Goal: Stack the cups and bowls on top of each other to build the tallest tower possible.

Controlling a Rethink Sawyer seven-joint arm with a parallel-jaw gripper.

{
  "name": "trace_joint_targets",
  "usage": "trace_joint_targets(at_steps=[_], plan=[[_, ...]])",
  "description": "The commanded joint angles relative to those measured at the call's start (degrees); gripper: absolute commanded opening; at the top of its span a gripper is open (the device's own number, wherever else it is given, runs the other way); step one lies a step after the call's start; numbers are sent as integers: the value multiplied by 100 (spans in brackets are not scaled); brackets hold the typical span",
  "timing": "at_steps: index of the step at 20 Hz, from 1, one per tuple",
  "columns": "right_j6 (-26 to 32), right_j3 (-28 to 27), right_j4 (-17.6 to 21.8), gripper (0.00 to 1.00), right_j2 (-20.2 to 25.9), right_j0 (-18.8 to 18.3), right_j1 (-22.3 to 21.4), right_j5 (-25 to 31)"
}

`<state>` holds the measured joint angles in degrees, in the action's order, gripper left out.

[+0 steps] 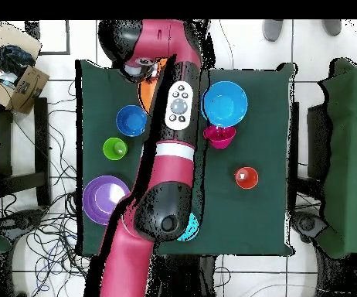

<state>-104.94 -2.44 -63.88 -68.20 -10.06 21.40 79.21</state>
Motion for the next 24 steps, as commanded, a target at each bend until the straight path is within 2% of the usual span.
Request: trace_joint_targets(at_steps=[1, 11, 17, 24], plan=[[101, 183, -1050, 0, -1379, -121, 93, -289], [249, 219, -2382, 0, -2752, -265, 138, -394], [304, 257, -2814, 0, -3271, -293, -74, -31], [447, 278, -3601, 0, -4219, -402, -210, 100]])
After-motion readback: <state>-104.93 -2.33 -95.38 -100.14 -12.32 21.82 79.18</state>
